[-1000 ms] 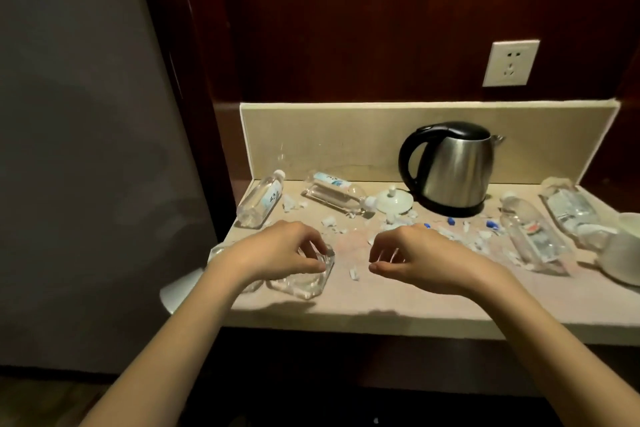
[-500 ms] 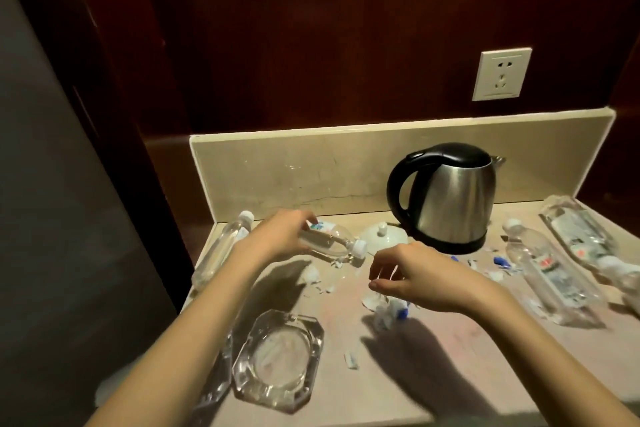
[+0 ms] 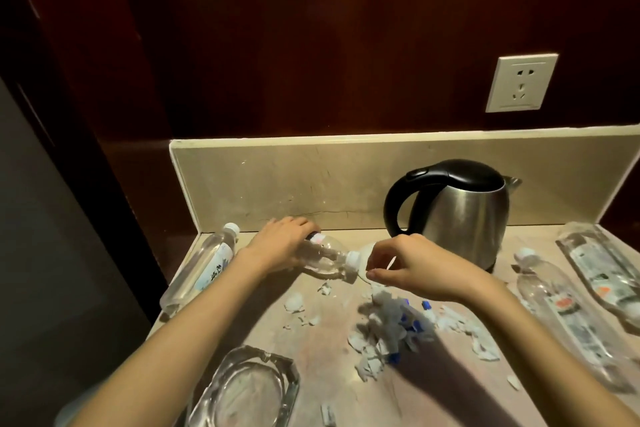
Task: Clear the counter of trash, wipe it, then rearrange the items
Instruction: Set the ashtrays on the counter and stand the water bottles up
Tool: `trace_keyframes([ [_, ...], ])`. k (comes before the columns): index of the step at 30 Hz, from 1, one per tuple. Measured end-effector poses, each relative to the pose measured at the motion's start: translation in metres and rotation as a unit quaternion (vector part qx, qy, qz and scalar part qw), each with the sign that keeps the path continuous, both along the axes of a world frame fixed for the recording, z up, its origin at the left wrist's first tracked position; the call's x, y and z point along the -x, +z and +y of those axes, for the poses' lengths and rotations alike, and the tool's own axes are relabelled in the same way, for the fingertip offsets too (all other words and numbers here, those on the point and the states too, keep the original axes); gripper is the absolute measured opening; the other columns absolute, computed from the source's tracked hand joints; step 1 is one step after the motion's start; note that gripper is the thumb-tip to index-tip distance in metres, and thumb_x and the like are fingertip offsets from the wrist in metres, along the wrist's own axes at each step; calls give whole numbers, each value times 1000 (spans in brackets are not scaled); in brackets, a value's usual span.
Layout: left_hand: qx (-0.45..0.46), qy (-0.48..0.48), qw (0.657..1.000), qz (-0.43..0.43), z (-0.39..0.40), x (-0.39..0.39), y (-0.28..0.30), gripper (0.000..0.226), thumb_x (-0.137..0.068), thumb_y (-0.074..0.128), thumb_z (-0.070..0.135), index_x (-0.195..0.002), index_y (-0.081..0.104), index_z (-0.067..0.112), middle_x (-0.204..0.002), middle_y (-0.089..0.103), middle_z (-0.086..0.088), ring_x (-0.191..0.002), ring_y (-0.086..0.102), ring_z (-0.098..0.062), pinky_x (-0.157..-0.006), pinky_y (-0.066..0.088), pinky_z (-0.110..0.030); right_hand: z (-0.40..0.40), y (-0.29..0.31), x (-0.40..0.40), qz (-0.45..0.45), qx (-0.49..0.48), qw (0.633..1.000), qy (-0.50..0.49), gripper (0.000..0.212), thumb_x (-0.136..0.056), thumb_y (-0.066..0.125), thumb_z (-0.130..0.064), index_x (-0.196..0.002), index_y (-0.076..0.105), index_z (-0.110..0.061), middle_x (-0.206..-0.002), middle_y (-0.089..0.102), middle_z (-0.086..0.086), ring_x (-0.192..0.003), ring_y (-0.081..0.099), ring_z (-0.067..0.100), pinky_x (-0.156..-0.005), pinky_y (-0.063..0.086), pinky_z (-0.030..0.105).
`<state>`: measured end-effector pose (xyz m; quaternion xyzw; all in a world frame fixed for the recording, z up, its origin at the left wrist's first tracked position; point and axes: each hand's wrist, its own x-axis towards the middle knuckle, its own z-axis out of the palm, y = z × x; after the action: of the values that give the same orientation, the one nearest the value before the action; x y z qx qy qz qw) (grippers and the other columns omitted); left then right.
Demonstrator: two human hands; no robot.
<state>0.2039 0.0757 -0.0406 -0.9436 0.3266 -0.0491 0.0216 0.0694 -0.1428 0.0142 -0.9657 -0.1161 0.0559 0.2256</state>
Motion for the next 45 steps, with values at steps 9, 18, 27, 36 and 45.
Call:
trace_keyframes([
  [9, 468, 84, 874, 102, 14, 18, 57, 57, -72, 77, 44, -120, 53, 24, -114, 61, 9, -104, 59, -12, -92, 48, -33, 13, -8, -37, -39, -131, 990, -19, 47, -87, 63, -43, -126, 57, -19, -121, 62, -7, -105, 60, 5, -90, 51, 26],
  [18, 586, 66, 771, 239, 15, 67, 77, 35, -75, 76, 30, -108, 64, 26, -104, 71, 5, -97, 68, -13, -77, 59, -34, 44, 10, -45, -46, -289, 956, -1, 80, -64, 71, -61, -131, 50, -23, -124, 59, -8, -109, 61, 9, -95, 51, 33],
  [27, 551, 63, 778, 295, 28, 95, 63, 39, -75, 77, 31, -111, 64, 27, -102, 73, 8, -97, 68, -10, -88, 56, -46, 67, -2, -21, -40, -342, 939, -10, 50, -76, 79, -22, -119, 56, -12, -106, 68, 2, -91, 68, 12, -58, 48, 13],
  [36, 538, 42, 749, 384, 37, 120, 34, 50, -72, 79, 28, -118, 61, 22, -108, 72, 3, -101, 68, -14, -92, 54, -47, 72, -29, 21, -15, -359, 931, -59, 51, -73, 82, -23, -117, 59, -12, -100, 71, 4, -85, 69, 9, -60, 47, 12],
  [45, 544, 23, 747, 382, 59, 179, 26, 51, -73, 76, 29, -121, 60, 18, -111, 71, 1, -102, 68, -17, -88, 55, -48, 88, -37, 77, -11, -378, 925, -47, 50, -73, 81, -17, -118, 59, -10, -103, 70, 6, -85, 68, 7, -61, 48, 12],
])
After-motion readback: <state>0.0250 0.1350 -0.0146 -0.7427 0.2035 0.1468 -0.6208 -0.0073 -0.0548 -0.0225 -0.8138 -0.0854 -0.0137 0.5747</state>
